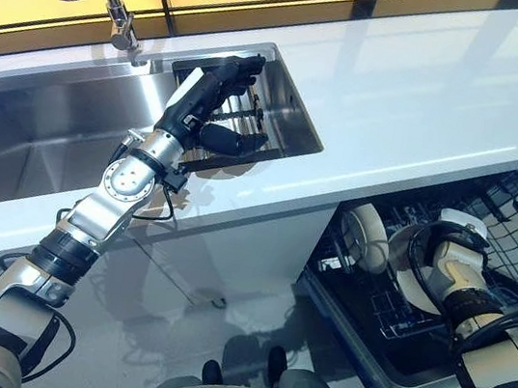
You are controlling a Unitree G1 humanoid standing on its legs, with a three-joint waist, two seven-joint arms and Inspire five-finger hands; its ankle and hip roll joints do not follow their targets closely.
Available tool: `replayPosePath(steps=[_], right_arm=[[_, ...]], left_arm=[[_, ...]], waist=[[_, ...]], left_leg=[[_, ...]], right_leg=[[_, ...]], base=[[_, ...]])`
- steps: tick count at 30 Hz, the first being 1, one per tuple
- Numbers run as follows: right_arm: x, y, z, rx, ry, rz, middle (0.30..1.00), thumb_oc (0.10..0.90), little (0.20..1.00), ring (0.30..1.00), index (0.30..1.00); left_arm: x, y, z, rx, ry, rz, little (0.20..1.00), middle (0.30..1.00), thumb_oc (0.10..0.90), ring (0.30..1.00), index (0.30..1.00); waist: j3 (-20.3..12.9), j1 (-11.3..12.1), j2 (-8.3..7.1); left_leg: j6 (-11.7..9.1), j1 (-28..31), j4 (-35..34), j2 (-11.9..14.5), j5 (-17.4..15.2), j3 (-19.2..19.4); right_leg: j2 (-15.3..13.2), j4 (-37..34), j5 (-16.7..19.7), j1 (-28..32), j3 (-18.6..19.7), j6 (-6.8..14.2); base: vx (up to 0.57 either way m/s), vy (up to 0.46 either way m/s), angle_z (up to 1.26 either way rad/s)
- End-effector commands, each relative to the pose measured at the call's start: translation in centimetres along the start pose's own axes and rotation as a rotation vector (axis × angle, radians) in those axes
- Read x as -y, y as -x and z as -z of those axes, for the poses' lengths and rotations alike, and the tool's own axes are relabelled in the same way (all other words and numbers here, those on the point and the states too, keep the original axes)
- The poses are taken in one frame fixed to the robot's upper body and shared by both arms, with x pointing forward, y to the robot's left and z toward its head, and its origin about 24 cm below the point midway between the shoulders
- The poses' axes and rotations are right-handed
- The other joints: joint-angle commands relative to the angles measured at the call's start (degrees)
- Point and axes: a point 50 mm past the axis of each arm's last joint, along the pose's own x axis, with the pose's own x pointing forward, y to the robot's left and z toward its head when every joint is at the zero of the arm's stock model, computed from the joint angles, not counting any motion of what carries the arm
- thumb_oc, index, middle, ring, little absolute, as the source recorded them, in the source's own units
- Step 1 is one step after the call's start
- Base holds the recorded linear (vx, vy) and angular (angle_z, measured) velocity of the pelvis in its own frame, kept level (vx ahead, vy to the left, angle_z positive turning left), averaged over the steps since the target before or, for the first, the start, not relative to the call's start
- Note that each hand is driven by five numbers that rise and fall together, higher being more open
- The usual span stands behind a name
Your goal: Pick up plates and place into dishwasher.
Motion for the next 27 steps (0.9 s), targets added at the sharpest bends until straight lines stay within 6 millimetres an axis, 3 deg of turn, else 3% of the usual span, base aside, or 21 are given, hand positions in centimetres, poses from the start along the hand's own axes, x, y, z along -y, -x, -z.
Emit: replayPosePath(steps=[1,5,6,27], right_arm=[[0.1,-0.3,-0.2,-0.048,0.095,-0.006,0.3,0.1,0.2,0.3,0.3],[-0.4,-0.2,-0.8,-0.031,0.062,-0.029,0.326,0.13,0.23,0.326,0.326],[-0.5,-0.2,-0.9,-0.034,0.049,-0.032,0.9,0.8,0.9,0.9,0.9],[2.0,0.2,0.1,0.046,-0.141,0.006,0.9,0.8,0.9,0.9,0.9]], left_arm=[[0.3,-1.6,-5.1,0.26,0.022,-0.014,0.9,0.9,0.8,0.9,0.9],[0.4,-1.6,-4.9,0.258,0.022,-0.017,0.9,0.9,0.8,0.9,0.9],[0.3,-1.6,-4.8,0.256,0.02,-0.018,0.9,0.9,0.8,0.9,0.9],[-0.7,-1.5,-4.1,0.232,-0.016,-0.074,0.9,0.9,0.8,0.9,0.9]], waist=[[-4.4,1.9,0.79],[-4.5,2.1,0.69],[-4.5,2.2,0.62],[-4.0,-0.5,-0.65]], left_leg=[[0.4,-1.4,3.0,-0.7,-6.1,0.9],[0.4,-1.1,2.9,-0.7,-6.0,1.0],[0.3,-1.0,2.8,-0.7,-6.0,0.9],[0.3,-0.1,2.9,-0.2,-6.3,2.8]], right_leg=[[0.5,5.7,-6.0,-1.9,0.4,5.2],[0.5,5.6,-6.0,-1.5,0.5,5.2],[0.5,5.6,-6.0,-1.4,0.4,5.2],[1.0,5.8,-5.7,-1.5,1.9,5.3]], base=[[0.01,0.017,0.03],[0.0,0.0,0.0],[0.0,0.0,0.0],[0.0,0.001,0.0]])
